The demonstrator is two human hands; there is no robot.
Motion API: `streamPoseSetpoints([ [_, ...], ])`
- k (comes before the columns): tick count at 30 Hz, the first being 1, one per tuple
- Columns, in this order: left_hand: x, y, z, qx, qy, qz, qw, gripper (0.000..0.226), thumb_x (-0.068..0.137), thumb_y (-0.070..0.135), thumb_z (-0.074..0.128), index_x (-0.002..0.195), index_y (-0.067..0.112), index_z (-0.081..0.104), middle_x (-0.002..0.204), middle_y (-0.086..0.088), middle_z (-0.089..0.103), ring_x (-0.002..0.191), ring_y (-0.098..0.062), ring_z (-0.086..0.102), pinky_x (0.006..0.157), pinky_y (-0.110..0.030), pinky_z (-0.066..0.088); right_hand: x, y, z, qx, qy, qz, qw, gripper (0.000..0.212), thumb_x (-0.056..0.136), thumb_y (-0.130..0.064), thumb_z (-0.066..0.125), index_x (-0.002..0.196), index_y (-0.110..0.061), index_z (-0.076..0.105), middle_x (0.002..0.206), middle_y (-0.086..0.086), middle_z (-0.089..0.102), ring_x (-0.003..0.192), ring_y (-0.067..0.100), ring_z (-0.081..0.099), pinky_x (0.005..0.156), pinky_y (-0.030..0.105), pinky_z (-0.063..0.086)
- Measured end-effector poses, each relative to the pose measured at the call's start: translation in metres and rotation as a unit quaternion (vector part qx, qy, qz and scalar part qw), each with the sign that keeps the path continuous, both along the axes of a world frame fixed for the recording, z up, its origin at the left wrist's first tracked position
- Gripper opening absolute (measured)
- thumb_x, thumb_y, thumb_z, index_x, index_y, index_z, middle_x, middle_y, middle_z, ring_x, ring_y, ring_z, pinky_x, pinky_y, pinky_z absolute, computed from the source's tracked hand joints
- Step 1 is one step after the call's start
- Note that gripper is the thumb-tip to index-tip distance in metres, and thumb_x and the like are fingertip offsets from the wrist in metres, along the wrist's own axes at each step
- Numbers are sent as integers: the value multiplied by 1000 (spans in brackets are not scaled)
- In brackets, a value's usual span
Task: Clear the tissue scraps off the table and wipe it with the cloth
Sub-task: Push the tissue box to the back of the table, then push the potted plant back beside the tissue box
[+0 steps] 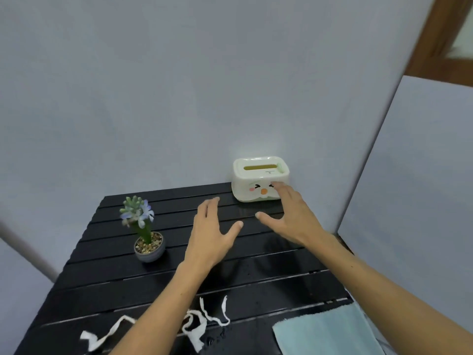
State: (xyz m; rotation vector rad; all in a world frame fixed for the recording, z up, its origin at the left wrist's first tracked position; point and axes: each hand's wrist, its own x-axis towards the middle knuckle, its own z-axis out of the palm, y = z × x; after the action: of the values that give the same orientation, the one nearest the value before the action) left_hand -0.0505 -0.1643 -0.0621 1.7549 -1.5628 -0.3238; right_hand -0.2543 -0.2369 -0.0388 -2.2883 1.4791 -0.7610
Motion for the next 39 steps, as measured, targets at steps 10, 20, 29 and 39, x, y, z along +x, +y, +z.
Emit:
streamPoseSetpoints([
  [10, 52, 102, -4, 21, -15, 50, 998, 78, 86, 55, 63, 148, 22, 30, 149, 8, 31, 137, -12, 33, 106, -31, 36, 38, 54, 9, 47, -6, 77, 996, 84, 83, -60, 63, 151, -29, 26, 156, -7, 34, 141, 14, 32, 112, 35, 33],
  [20, 112, 124, -12, 45, -7, 130, 990, 83, 83, 47, 70, 149, 17, 28, 148, -1, 32, 134, -21, 38, 102, -34, 39, 109, 84, -15, 82, 44, 141, 986, 84, 86, -60, 60, 154, -24, 25, 161, -3, 25, 147, 14, 21, 118, 32, 23],
  [29, 121, 95, -23, 60, 21, 136, 989, 84, 84, 42, 71, 150, 15, 26, 147, -4, 35, 131, -21, 42, 95, -26, 36, 150, 86, -47, 85, 108, 159, 978, 81, 88, -62, 55, 153, -20, 30, 161, 0, 28, 147, 18, 24, 119, 35, 22],
  [39, 124, 92, -28, 50, 29, 141, 988, 76, 86, 40, 69, 147, 13, 32, 141, -3, 43, 125, -17, 47, 90, -22, 36, 155, 82, -67, 48, 156, 163, 973, 76, 91, -66, 42, 151, -22, 34, 161, -5, 26, 149, 15, 16, 122, 40, 11],
])
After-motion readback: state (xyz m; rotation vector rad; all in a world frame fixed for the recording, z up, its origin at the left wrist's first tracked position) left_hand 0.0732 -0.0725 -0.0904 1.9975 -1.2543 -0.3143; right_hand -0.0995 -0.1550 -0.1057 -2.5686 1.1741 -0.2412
